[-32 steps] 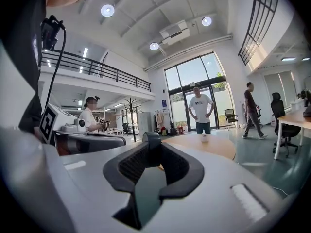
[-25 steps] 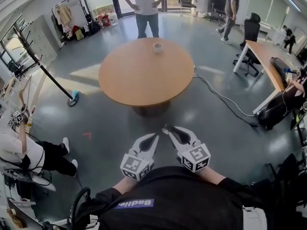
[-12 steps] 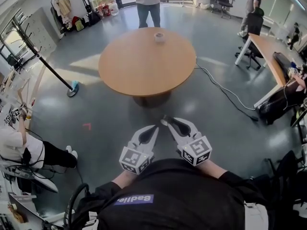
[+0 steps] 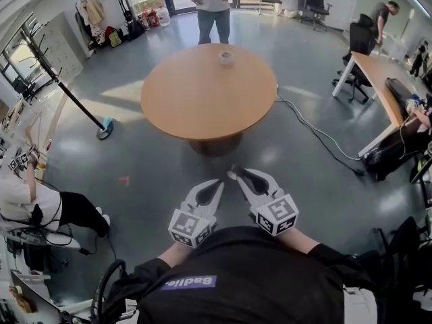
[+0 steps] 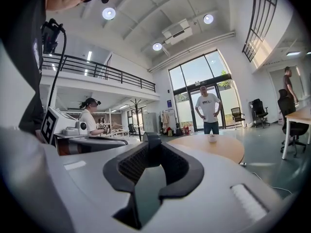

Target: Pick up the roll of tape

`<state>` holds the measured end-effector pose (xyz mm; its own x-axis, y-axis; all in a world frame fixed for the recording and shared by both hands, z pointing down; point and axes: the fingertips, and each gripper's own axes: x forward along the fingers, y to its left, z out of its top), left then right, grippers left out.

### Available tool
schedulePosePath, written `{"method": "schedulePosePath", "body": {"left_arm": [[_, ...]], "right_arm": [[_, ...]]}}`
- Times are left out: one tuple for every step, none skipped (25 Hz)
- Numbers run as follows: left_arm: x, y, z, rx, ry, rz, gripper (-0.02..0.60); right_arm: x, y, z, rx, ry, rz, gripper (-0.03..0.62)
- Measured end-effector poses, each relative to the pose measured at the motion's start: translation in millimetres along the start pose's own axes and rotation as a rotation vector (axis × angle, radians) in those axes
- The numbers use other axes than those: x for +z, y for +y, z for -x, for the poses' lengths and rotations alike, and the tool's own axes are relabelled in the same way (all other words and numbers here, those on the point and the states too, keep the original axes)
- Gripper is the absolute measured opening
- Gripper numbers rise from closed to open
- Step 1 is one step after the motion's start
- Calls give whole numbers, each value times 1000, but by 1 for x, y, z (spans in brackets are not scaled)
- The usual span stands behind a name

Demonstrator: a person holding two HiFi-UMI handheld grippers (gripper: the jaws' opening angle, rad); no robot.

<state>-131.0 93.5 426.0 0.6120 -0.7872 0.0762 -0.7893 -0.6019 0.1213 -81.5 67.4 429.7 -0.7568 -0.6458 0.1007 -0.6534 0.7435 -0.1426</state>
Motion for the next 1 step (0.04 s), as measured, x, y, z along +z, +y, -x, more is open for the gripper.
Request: {"method": "schedulePosePath", "body": {"left_arm": [[-1,-1,0,0,1,0,18]], "right_arm": [[0,0,1,0,0,-1,81]]}}
